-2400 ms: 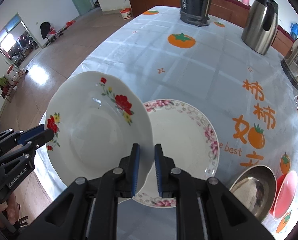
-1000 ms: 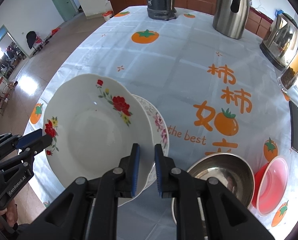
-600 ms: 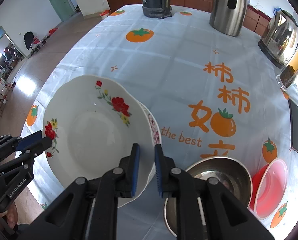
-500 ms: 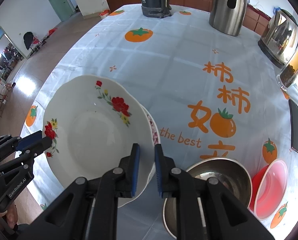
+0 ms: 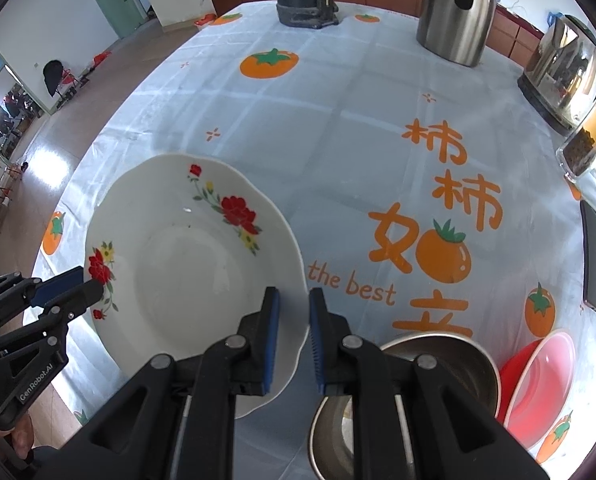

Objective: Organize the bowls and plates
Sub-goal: 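Lower the red-flower plate over the pink-rimmed plate stack with both tools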

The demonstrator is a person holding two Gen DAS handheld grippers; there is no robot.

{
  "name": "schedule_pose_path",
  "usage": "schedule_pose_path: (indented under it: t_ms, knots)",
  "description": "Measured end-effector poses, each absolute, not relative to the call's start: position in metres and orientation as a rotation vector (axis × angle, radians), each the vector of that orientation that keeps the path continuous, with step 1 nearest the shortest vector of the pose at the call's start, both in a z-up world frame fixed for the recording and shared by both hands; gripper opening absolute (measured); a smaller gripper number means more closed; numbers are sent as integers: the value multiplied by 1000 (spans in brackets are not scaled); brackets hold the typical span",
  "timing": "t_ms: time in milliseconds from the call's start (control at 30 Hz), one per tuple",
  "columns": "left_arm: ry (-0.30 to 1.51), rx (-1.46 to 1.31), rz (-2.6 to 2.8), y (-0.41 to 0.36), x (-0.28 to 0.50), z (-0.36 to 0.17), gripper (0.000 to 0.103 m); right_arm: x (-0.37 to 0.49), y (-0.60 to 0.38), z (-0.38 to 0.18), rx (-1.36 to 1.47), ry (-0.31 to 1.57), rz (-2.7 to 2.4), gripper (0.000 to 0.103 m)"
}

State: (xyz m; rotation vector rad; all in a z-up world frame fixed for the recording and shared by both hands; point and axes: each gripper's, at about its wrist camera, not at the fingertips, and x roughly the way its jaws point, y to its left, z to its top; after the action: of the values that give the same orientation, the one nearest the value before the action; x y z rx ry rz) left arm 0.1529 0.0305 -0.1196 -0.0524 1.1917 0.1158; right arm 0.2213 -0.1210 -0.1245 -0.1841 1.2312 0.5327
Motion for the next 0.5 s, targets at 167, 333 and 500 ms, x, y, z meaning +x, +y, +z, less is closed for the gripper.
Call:
schedule_pose_path:
  t_ms: [167, 333, 500]
  knots:
    - [1202, -46, 112, 29, 155, -123, 20, 225, -122, -127, -184, 1236, 530, 15]
    - [1208, -46, 113, 29, 155, -125, 20, 227, -121, -130, -182, 1240, 530, 15]
    - [1212, -46, 115, 29, 156, -127, 20, 229, -120, -134, -185, 1244, 530, 15]
